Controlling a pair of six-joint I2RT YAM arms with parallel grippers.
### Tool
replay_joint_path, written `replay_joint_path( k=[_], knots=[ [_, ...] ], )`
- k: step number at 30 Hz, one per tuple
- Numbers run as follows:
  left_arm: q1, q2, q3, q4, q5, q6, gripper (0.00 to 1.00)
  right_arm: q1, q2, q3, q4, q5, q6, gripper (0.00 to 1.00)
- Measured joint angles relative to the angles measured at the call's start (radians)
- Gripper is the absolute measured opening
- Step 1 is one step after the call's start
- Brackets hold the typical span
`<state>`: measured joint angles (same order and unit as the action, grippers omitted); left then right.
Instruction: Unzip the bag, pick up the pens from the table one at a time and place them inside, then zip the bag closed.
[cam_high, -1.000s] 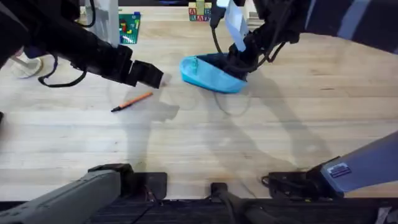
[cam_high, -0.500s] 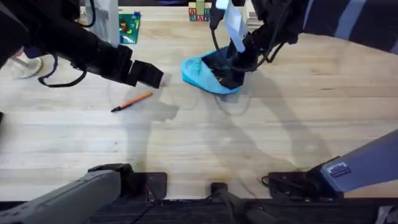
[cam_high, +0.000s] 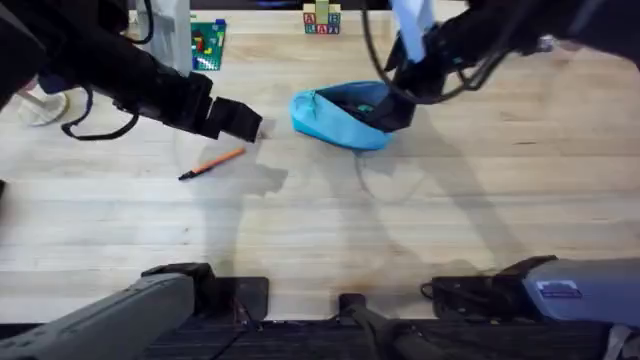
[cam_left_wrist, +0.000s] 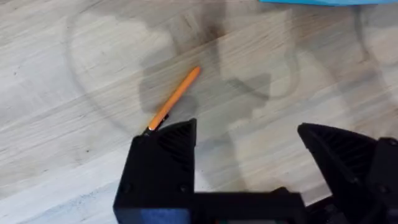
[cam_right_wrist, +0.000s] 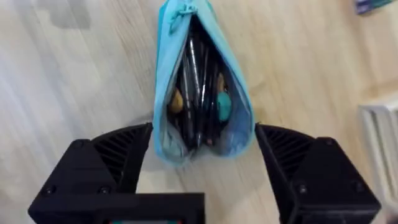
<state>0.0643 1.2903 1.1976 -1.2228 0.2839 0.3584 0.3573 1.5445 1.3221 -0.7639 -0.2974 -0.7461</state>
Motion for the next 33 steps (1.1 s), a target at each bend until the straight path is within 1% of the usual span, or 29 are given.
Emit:
replay_joint_path(
  k=[9,17,18,19,20,25,28,31,33],
  knots=[
    [0.0,0.0,0.0,0.0,-0.001,0.0,0.995,0.0,-0.233,0.004,-0.146,0.043,0.098,0.998],
    [0.0,0.0,0.0,0.008,-0.007,0.0,0.995,0.0,-0.378,0.005,-0.319,0.047,0.178,0.998],
    [0.0,0.0,0.0,0.008,-0.014,0.0,0.995,0.0,-0.393,0.005,-0.345,0.047,0.188,0.997],
    [0.0,0.0,0.0,0.008,-0.046,0.0,0.996,0.0,-0.434,0.004,-0.412,0.047,0.205,0.998],
    [0.0,0.0,0.0,0.009,-0.057,0.0,0.995,0.0,-0.448,0.005,-0.431,0.047,0.209,0.998],
    [0.0,0.0,0.0,0.019,-0.11,0.0,0.995,0.0,-0.516,0.005,-0.484,0.062,0.22,0.997],
    [0.0,0.004,0.0,0.021,-0.169,0.002,0.995,0.0,-0.549,0.005,-0.515,0.088,0.223,0.997],
    [0.0,0.023,0.0,0.025,-0.215,0.029,0.994,0.0,-0.567,0.005,-0.552,0.102,0.223,0.997],
    [0.0,0.04,0.0,0.027,-0.232,0.069,0.994,0.0,-0.572,0.005,-0.577,0.108,0.223,0.997]
  ],
)
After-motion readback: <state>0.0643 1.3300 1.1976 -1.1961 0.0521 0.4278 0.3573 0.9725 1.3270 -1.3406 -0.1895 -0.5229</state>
